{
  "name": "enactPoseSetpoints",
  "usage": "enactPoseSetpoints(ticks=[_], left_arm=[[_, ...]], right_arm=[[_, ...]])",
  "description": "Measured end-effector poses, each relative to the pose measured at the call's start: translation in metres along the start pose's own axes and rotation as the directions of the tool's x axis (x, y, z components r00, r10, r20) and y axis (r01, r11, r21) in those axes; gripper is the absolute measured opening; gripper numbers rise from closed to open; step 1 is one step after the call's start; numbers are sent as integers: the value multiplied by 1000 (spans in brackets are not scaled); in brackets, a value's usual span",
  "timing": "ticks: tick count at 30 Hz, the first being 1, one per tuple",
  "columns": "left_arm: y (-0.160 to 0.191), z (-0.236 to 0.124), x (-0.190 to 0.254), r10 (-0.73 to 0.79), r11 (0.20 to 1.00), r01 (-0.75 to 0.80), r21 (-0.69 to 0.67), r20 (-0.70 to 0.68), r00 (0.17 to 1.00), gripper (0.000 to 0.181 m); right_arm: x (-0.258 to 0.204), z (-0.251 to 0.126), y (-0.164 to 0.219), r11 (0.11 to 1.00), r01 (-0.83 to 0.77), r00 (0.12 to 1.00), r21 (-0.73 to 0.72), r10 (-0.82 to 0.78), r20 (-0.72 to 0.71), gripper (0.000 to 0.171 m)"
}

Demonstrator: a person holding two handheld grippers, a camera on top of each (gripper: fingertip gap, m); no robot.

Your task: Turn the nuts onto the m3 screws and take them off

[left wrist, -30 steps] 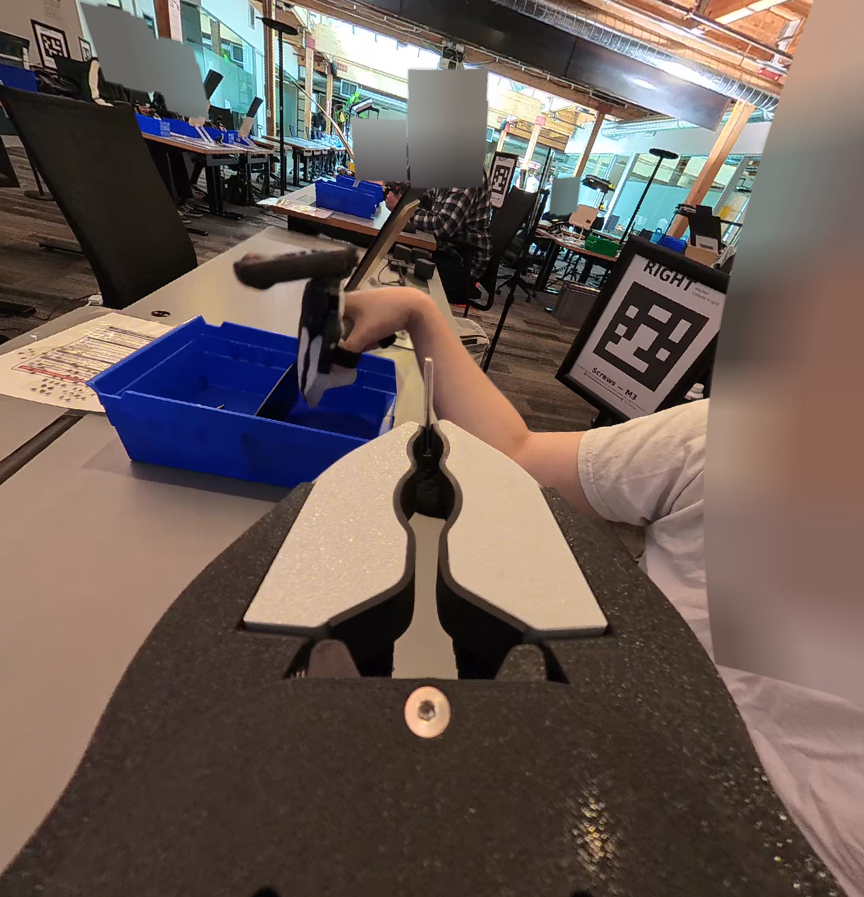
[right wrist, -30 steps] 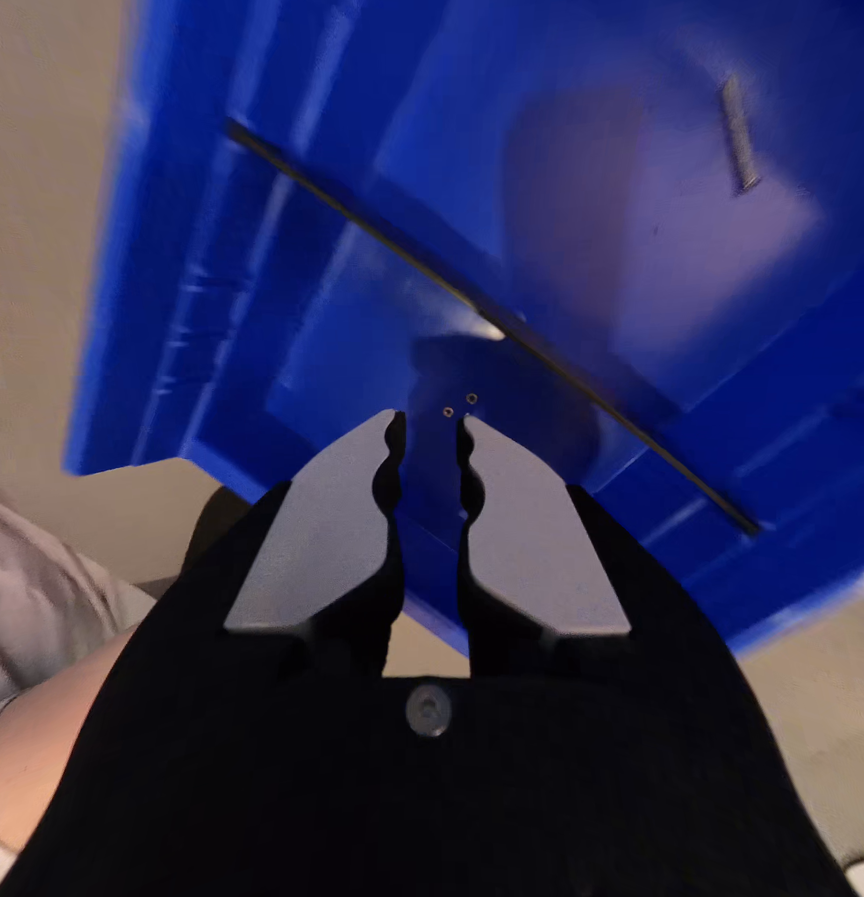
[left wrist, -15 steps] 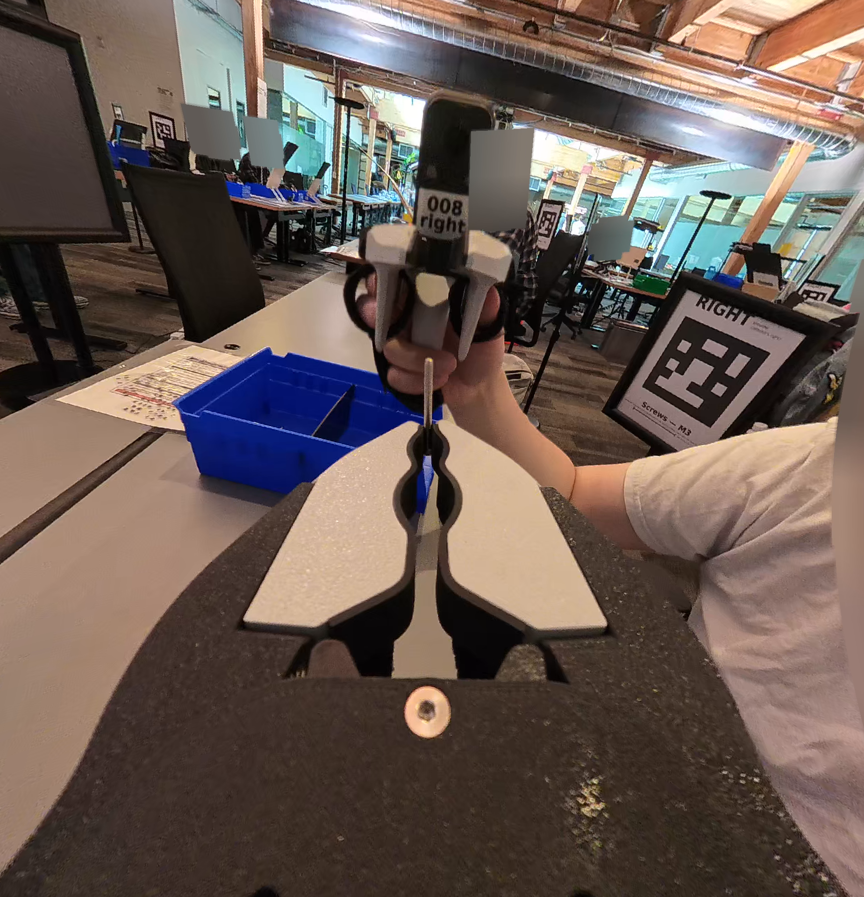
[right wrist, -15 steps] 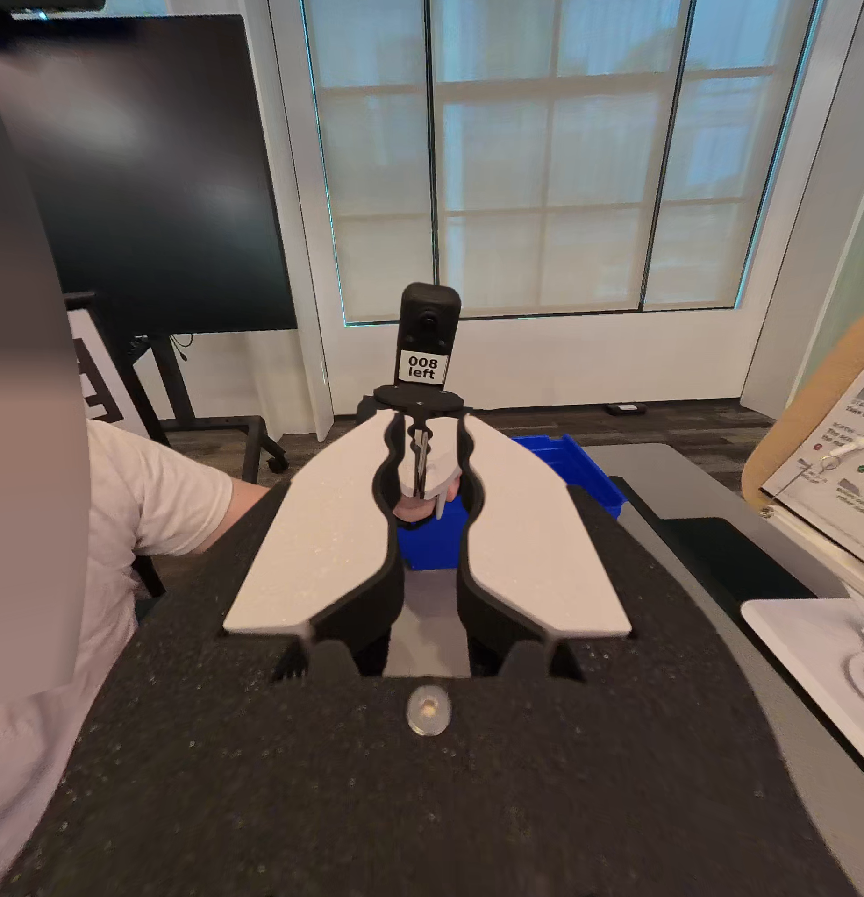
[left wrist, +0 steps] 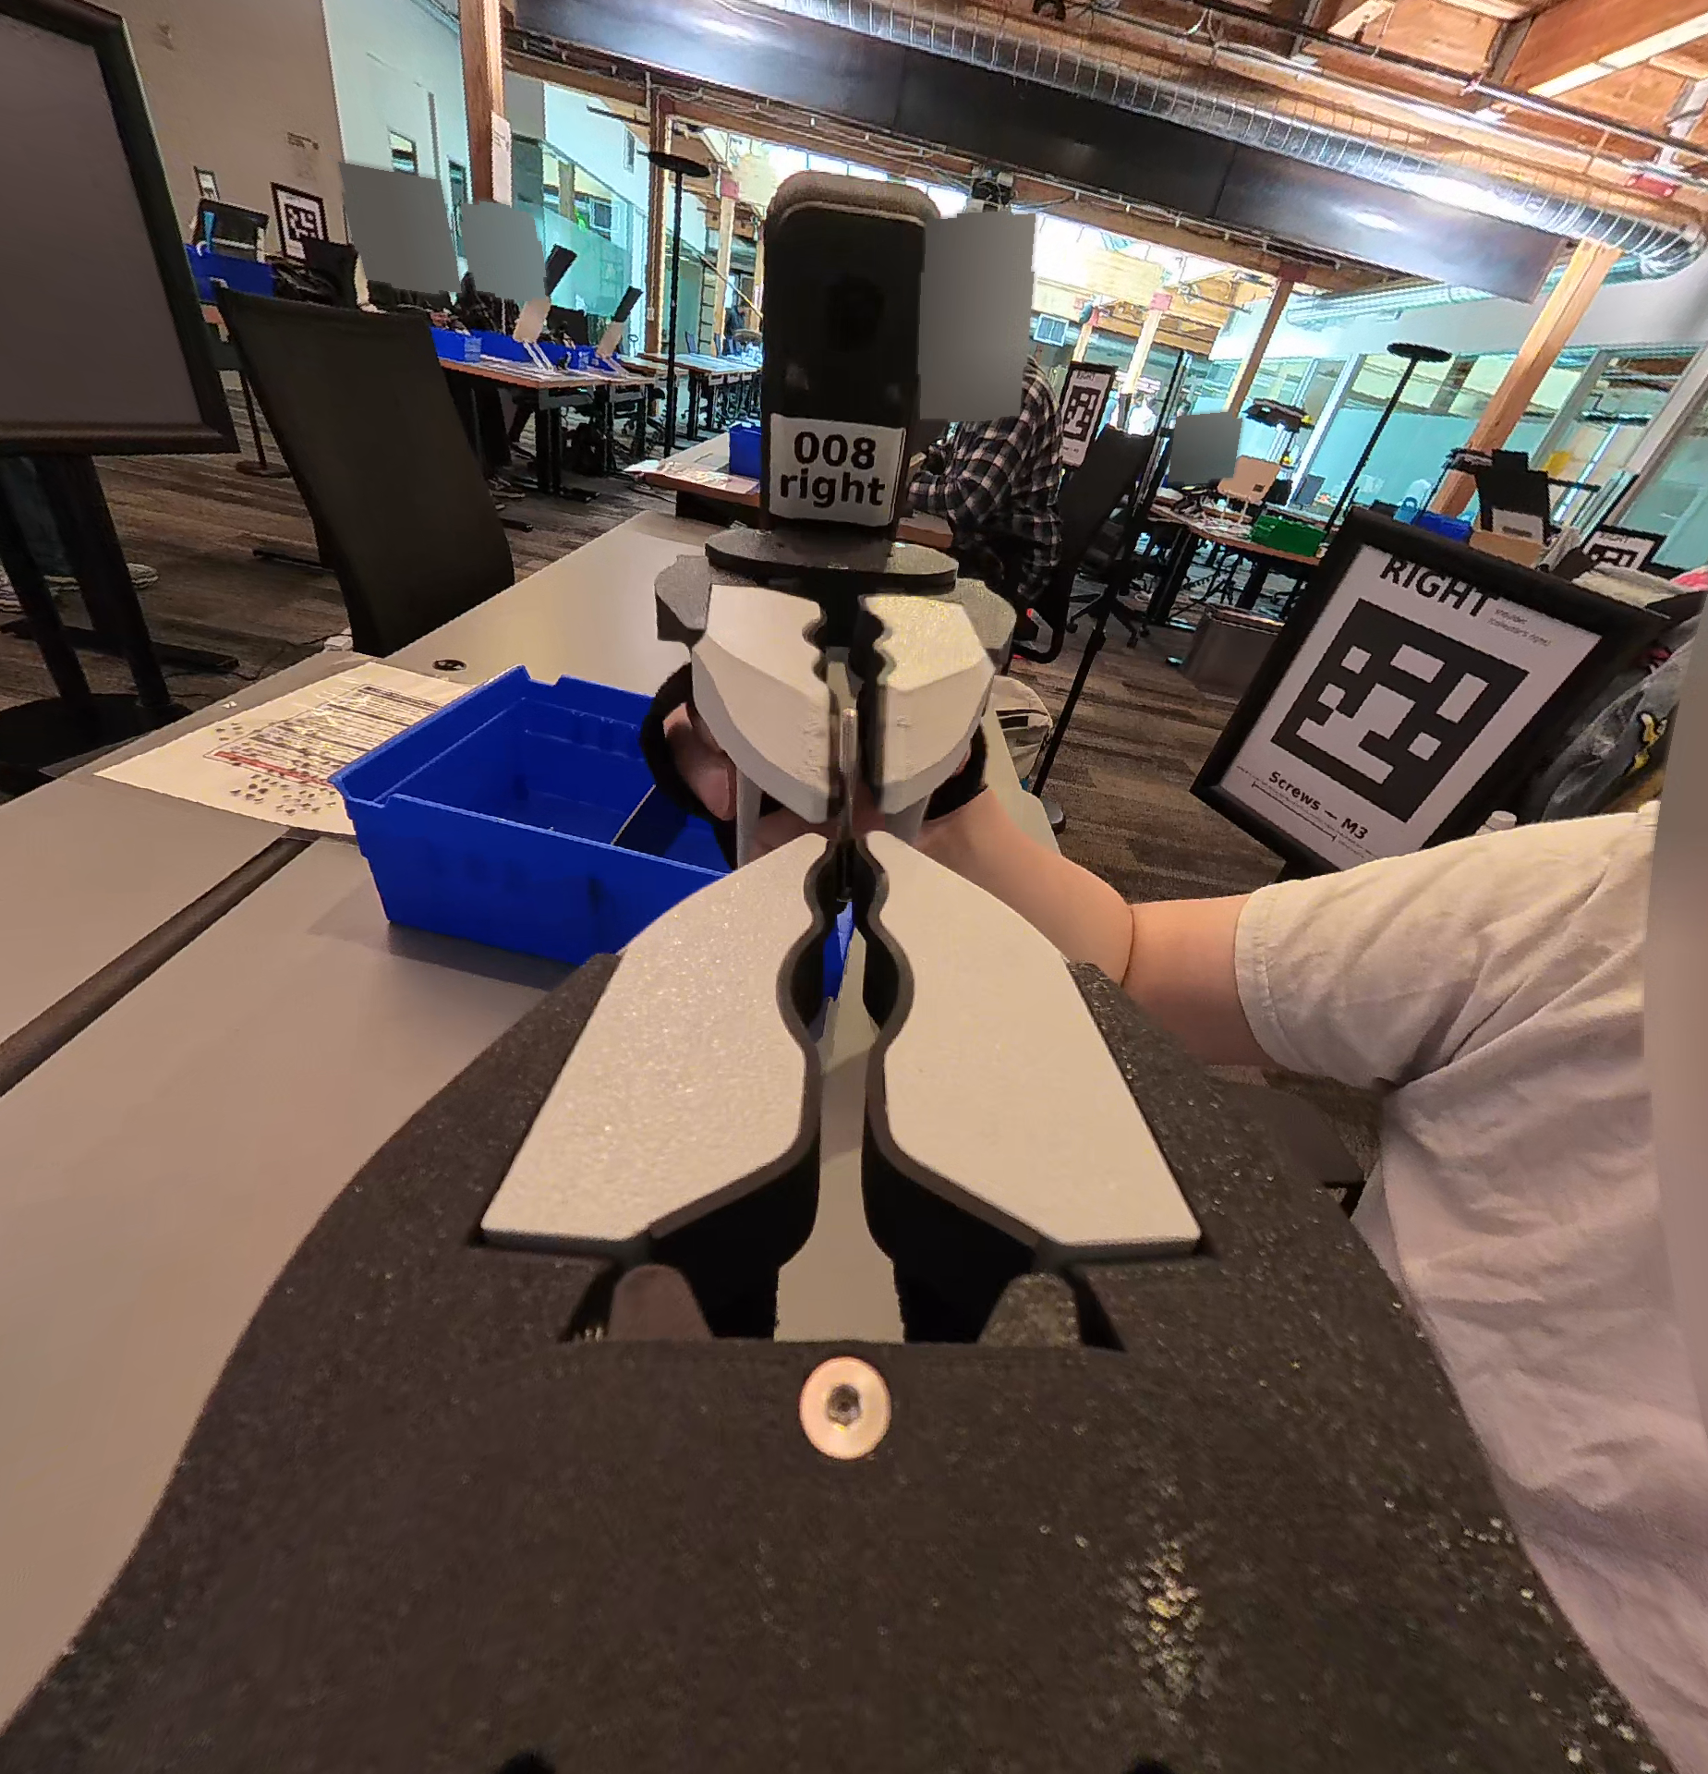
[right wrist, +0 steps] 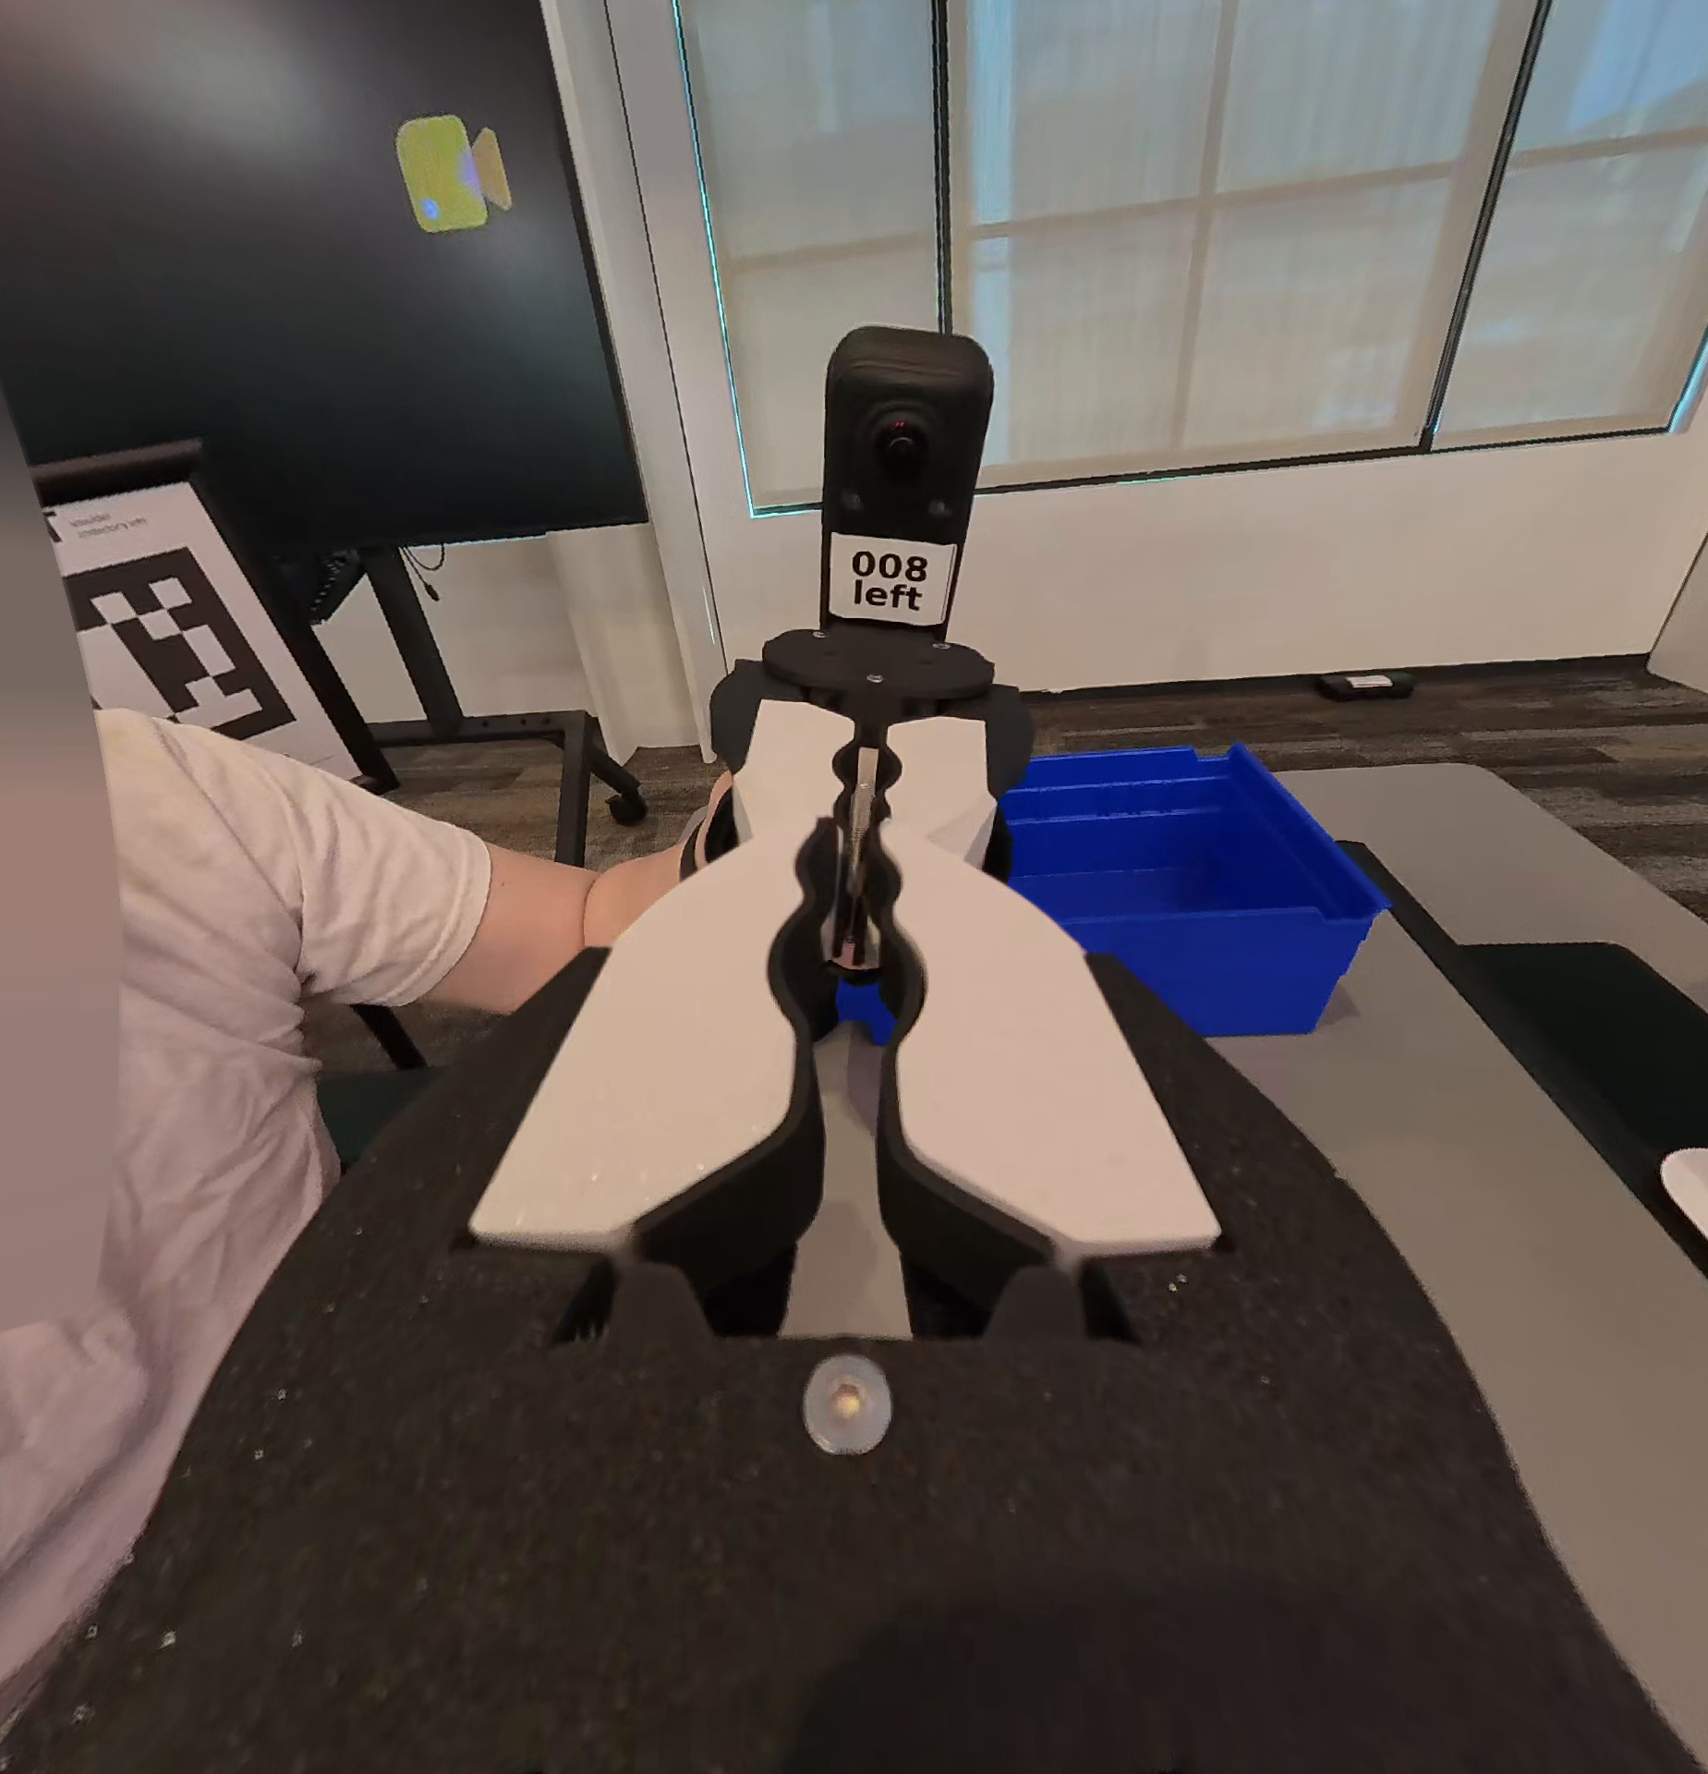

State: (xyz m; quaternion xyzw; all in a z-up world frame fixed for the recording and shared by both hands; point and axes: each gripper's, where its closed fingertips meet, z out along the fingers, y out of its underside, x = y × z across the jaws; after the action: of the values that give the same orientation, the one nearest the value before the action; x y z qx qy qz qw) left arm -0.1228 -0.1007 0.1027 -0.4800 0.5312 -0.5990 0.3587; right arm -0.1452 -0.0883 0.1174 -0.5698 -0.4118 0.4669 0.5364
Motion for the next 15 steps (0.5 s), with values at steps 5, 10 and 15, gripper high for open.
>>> enactPoseSetpoints(ticks=[5,10,15], left_arm=[[1,1,-1,8,1000,-8,-4,11,1000,2],[0,0,-2,4,1000,-4,0,19,1000,2],[-2,-1,-11,11,1000,-11,-2,90,996,45]], right_arm=[[1,-1,3,1000,-17,1000,-15,18,11,3],[3,0,3,1000,-30,999,3,30,24,2],[8,-12,-5,999,-49,999,20,49,16,2]])
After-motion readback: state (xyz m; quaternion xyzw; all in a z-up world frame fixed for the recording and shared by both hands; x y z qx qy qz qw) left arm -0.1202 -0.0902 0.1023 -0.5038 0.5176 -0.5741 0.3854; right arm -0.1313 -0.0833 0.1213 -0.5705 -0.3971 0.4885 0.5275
